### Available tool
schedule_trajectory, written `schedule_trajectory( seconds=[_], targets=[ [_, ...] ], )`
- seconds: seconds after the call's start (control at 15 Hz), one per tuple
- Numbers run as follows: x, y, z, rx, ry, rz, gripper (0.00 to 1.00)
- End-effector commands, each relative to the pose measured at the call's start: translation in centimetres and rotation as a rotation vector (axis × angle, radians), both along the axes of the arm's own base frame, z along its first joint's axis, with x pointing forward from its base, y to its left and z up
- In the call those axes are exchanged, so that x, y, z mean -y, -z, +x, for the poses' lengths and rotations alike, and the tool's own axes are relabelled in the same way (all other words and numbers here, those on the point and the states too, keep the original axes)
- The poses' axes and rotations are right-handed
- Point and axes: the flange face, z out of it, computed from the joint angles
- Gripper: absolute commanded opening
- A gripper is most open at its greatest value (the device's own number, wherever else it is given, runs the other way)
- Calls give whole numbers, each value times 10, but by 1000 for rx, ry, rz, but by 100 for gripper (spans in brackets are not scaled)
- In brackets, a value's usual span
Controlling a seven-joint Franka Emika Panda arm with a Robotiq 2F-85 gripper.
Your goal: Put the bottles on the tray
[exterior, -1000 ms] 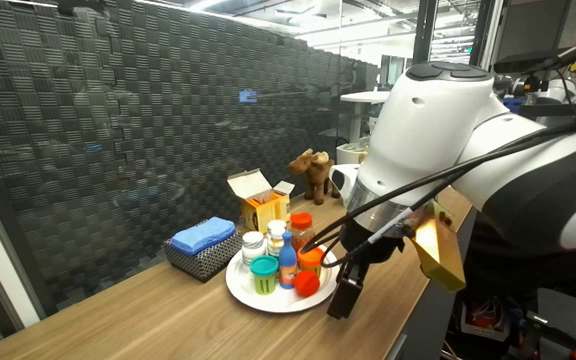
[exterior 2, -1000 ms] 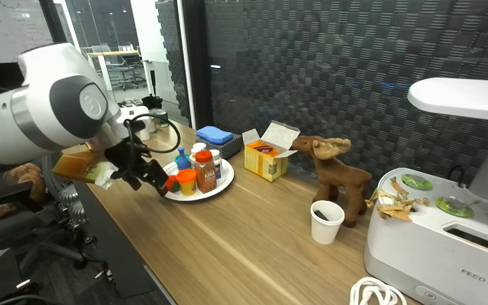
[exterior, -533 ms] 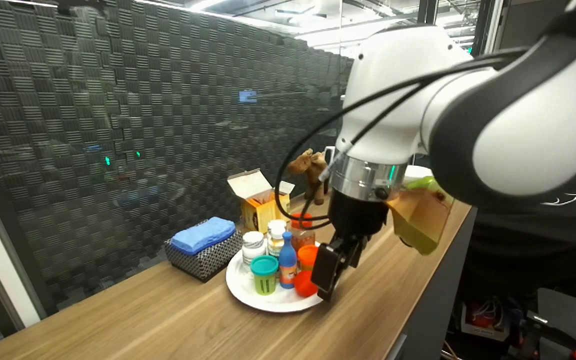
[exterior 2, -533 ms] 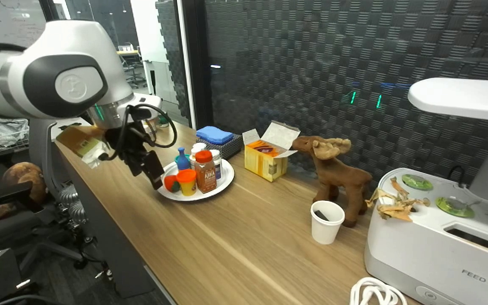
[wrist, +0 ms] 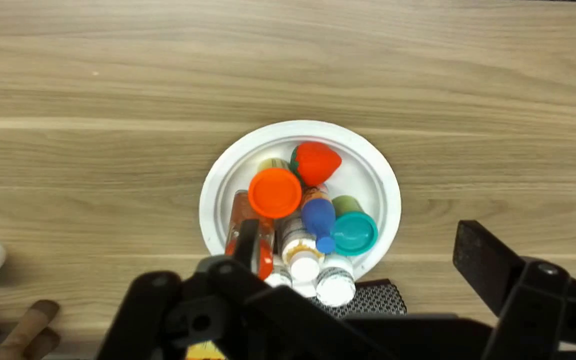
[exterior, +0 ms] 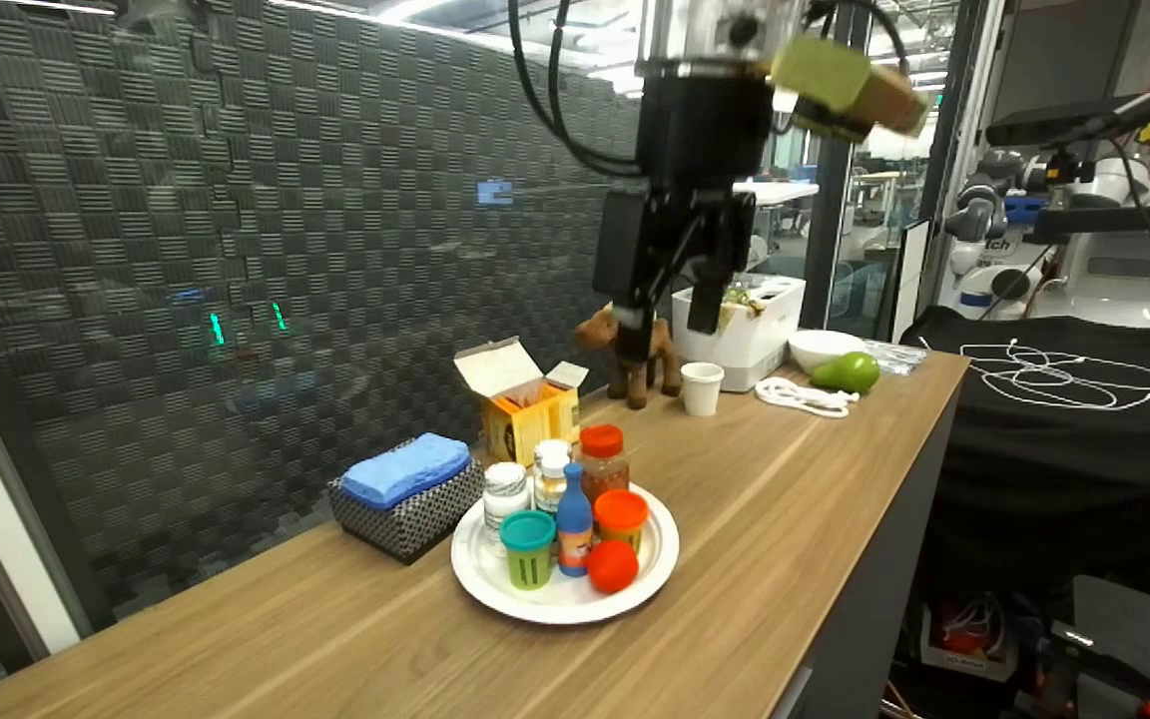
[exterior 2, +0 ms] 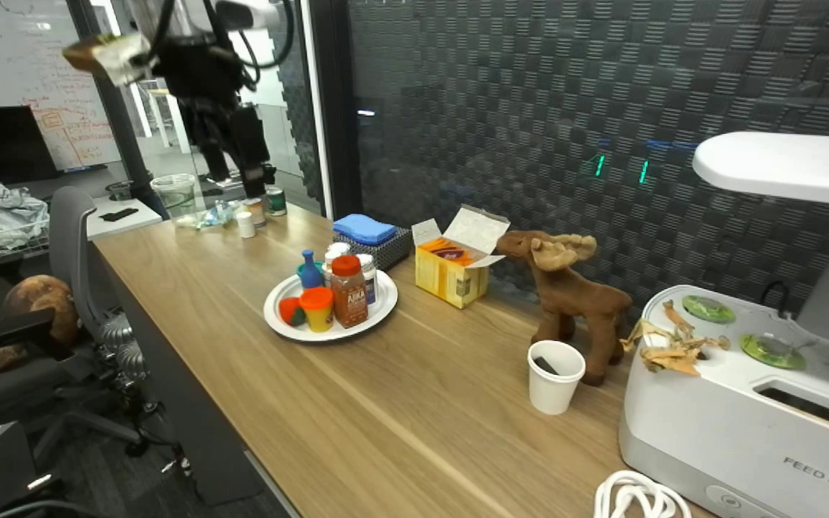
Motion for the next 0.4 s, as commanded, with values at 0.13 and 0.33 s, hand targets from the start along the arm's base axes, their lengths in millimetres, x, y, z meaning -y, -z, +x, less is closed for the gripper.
schedule_trajectory(
  seconds=[0.13, 0.33],
  targets=[
    [14, -143, -21, 32, -70, 39, 100],
    [18, -146, -24, 21, -88, 12, 100]
  ],
)
